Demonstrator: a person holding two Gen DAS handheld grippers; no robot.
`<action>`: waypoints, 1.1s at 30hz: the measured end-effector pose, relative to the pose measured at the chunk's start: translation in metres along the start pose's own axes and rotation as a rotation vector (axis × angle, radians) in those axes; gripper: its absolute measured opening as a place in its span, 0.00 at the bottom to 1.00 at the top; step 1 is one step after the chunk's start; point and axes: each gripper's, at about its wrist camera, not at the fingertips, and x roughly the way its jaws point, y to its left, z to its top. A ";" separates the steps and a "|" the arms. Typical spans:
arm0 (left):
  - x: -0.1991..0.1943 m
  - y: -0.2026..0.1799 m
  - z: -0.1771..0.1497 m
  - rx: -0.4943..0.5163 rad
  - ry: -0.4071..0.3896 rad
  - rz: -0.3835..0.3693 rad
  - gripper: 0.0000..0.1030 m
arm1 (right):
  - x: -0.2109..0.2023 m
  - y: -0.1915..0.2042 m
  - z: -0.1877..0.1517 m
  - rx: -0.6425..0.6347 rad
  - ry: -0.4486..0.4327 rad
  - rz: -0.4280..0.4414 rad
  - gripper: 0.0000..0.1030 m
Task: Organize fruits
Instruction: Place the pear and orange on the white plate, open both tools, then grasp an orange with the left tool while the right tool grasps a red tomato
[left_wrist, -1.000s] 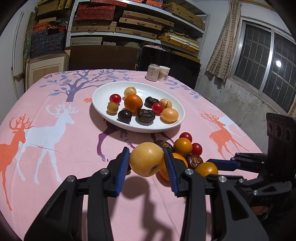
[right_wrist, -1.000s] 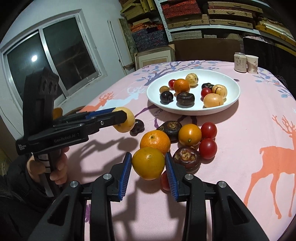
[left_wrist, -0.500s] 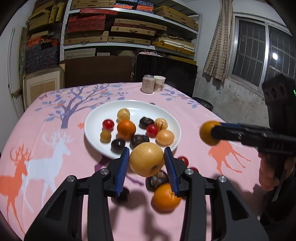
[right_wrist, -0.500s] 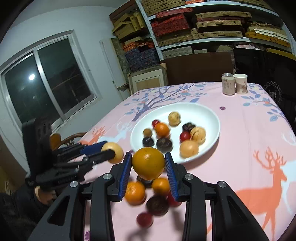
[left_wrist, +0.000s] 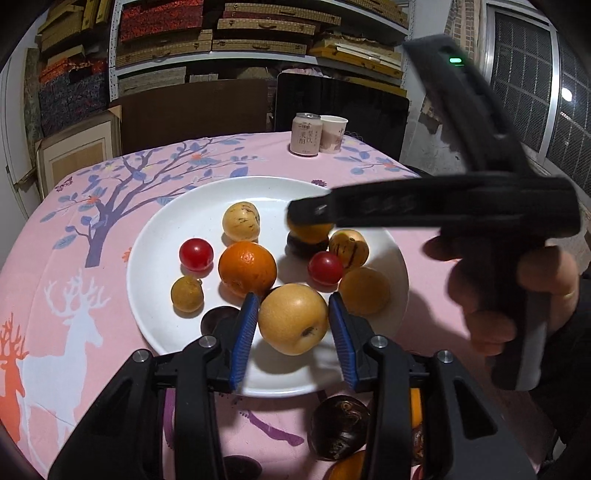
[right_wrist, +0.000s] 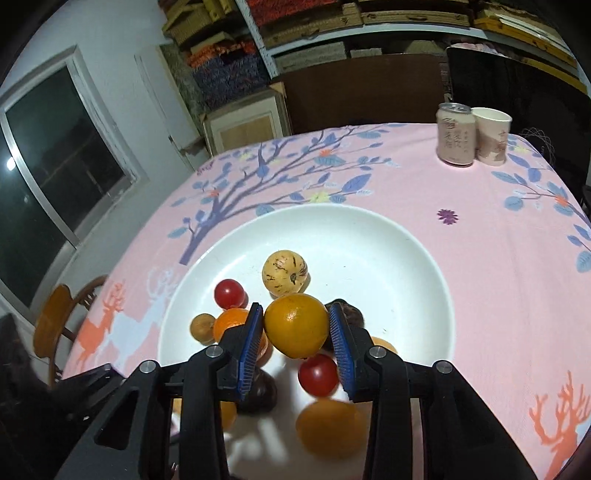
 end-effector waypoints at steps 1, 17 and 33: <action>0.002 0.000 -0.001 0.002 0.007 0.006 0.49 | 0.006 0.003 0.000 -0.011 0.007 -0.003 0.37; -0.075 0.010 -0.043 -0.030 -0.086 -0.038 0.77 | -0.103 0.014 -0.090 -0.050 -0.120 0.032 0.50; -0.089 0.011 -0.100 -0.079 0.016 -0.021 0.78 | -0.100 0.076 -0.212 -0.285 0.076 0.003 0.50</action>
